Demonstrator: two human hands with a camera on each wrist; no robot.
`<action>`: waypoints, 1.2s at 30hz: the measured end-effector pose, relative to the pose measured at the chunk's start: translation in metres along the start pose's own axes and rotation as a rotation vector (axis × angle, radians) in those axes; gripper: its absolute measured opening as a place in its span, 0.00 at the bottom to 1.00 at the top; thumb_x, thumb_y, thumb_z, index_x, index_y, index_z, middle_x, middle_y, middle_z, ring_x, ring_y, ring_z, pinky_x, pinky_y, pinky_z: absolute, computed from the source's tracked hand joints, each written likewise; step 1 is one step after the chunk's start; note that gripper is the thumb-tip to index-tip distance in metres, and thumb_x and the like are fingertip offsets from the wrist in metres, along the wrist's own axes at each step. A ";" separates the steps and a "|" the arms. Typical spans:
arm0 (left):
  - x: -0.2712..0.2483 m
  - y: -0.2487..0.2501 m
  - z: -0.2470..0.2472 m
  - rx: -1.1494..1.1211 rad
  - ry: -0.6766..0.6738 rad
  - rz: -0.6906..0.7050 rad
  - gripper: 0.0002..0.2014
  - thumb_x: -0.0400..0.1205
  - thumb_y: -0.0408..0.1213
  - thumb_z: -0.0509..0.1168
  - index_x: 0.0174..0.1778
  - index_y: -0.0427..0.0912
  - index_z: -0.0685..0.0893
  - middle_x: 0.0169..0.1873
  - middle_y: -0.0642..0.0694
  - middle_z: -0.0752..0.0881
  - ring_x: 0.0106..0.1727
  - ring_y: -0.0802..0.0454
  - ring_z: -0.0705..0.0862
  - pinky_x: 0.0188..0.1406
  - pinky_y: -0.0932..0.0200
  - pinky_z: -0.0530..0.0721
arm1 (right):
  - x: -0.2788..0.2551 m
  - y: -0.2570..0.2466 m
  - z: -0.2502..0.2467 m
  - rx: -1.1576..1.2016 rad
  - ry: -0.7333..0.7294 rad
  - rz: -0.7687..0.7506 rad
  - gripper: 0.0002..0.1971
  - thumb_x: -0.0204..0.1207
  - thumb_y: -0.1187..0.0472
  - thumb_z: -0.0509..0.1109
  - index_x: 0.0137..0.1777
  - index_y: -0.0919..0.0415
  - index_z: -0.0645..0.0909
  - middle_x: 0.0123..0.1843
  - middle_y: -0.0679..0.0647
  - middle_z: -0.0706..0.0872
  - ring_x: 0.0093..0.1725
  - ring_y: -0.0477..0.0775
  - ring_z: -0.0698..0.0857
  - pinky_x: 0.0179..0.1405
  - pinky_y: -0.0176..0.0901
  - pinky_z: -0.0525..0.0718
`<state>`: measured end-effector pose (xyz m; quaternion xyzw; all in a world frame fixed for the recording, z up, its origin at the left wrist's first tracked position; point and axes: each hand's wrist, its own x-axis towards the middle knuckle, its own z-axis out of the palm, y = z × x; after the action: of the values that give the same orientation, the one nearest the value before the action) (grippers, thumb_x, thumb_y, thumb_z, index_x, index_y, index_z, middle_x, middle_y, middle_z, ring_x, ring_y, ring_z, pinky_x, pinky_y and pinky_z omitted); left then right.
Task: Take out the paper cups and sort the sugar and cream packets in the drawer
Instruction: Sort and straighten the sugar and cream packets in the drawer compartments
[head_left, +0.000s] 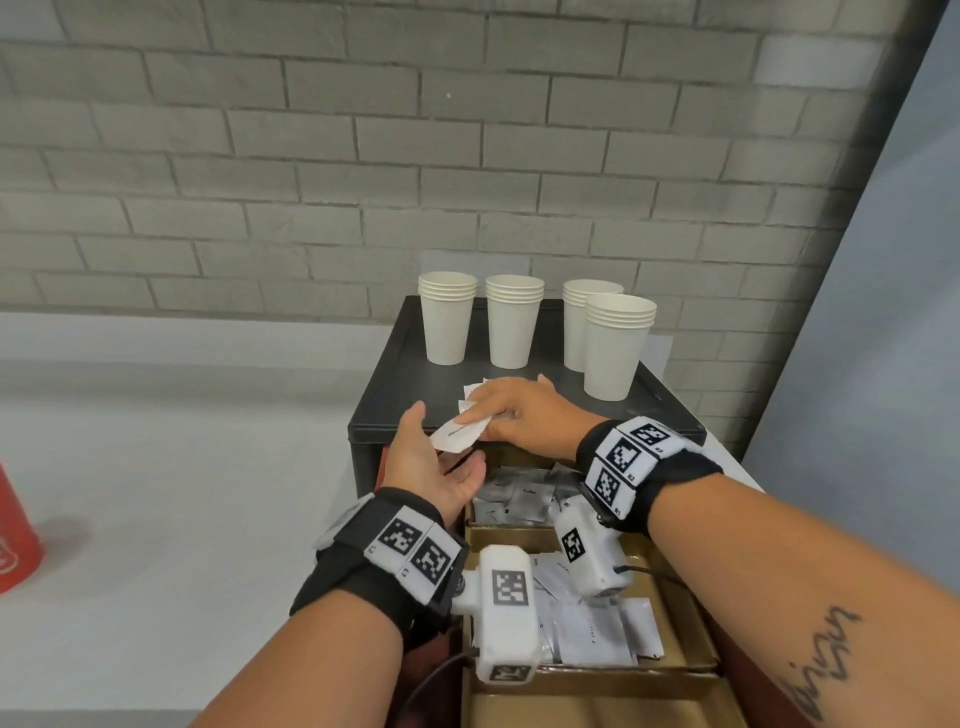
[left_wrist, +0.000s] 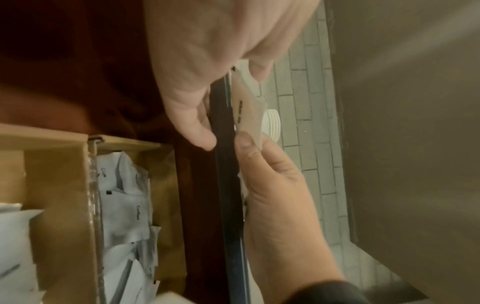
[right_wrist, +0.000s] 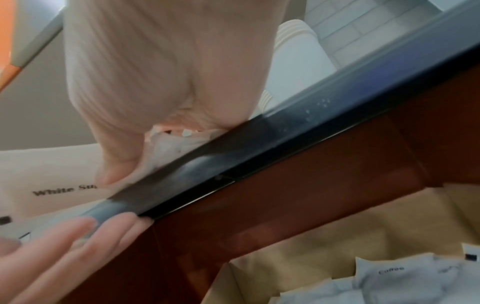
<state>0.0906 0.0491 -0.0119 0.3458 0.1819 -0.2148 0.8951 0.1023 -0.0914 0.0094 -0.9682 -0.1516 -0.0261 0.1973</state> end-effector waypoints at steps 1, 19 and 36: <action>0.001 0.001 0.001 0.025 0.011 0.010 0.22 0.82 0.46 0.63 0.67 0.35 0.75 0.48 0.36 0.82 0.50 0.42 0.82 0.56 0.51 0.81 | -0.001 0.000 -0.001 0.002 -0.010 0.008 0.15 0.81 0.55 0.64 0.66 0.47 0.82 0.77 0.46 0.73 0.81 0.48 0.60 0.77 0.65 0.42; -0.004 -0.014 0.011 0.243 -0.150 0.060 0.06 0.81 0.19 0.59 0.48 0.31 0.79 0.53 0.34 0.82 0.49 0.42 0.84 0.57 0.48 0.79 | -0.017 0.015 -0.010 -0.165 0.010 0.092 0.22 0.81 0.55 0.64 0.76 0.48 0.70 0.77 0.56 0.71 0.74 0.61 0.69 0.74 0.50 0.65; -0.012 -0.020 0.025 0.059 -0.080 -0.025 0.15 0.82 0.28 0.63 0.65 0.32 0.77 0.58 0.35 0.84 0.60 0.42 0.84 0.48 0.52 0.84 | -0.025 0.008 -0.013 -0.084 0.275 0.068 0.12 0.82 0.58 0.63 0.62 0.56 0.81 0.57 0.58 0.87 0.56 0.58 0.84 0.57 0.46 0.79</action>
<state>0.0743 0.0212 0.0008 0.3606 0.1438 -0.2451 0.8884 0.0812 -0.1105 0.0156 -0.9675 -0.0889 -0.1580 0.1764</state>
